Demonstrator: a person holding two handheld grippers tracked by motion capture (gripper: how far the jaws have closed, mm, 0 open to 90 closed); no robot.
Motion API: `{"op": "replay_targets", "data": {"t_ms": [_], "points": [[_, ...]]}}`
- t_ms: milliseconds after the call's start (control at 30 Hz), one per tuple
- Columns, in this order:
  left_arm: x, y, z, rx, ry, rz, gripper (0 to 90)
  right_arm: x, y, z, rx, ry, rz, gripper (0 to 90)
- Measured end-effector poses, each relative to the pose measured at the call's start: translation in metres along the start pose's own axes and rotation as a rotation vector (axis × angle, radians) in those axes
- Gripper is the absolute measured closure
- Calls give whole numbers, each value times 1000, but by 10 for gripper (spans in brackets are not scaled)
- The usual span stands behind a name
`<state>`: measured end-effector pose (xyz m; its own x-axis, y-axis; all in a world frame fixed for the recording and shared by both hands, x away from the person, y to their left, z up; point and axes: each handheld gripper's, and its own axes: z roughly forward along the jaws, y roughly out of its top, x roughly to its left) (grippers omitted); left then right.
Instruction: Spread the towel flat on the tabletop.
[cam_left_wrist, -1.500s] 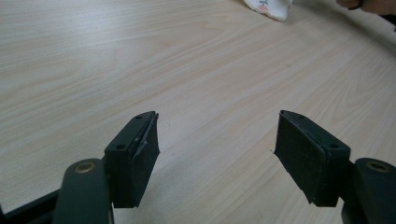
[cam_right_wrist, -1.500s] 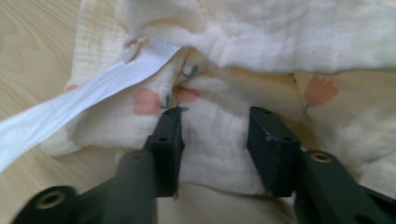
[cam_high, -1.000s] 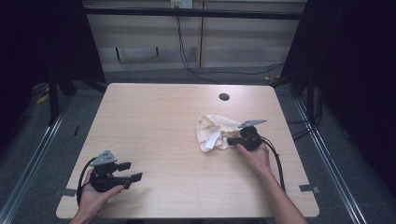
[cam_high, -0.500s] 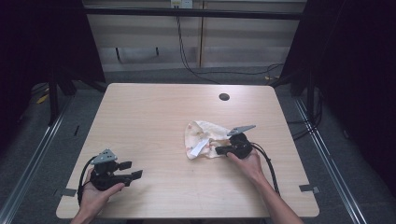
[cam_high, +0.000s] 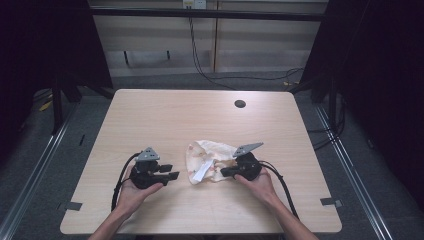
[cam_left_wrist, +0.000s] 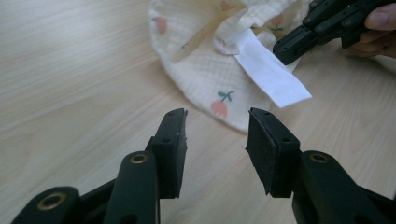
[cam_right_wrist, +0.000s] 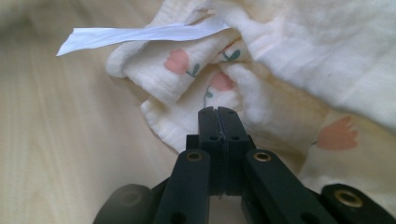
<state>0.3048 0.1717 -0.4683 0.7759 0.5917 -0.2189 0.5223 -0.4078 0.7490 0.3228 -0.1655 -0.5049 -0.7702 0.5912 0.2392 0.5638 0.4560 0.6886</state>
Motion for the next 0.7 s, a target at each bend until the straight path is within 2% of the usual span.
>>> {"op": "replay_targets", "data": {"t_ms": [67,100,133,333,400,433,500,533,567,633,667,700], "points": [[-2,-2,1,3,-29,25,608,8,1,5,-5,28,-10,899],[-2,-3,1,4,-36,24,629,14,4,10,-3,37,-36,899],[-2,-5,2,4,-45,22,644,16,4,11,-6,48,-35,899],[-6,-14,10,63,-44,56,695,35,9,25,-2,105,-68,897],[-5,-13,9,53,-62,78,778,41,10,27,0,114,-77,895],[-4,-12,9,48,-58,75,816,44,9,28,-4,136,-74,891],[-3,-13,12,60,-43,66,814,50,10,28,-2,128,-88,866],[-1,-14,15,76,-20,67,785,50,11,28,5,128,-90,840],[-1,-15,16,89,-14,67,755,50,12,26,-4,123,-81,785],[1,-16,18,106,-23,74,755,49,13,20,-24,129,-76,742],[1,-18,18,118,-44,81,763,50,13,16,-31,118,-76,719],[1,-20,19,127,-43,92,791,50,13,9,-49,114,-75,699]]}}
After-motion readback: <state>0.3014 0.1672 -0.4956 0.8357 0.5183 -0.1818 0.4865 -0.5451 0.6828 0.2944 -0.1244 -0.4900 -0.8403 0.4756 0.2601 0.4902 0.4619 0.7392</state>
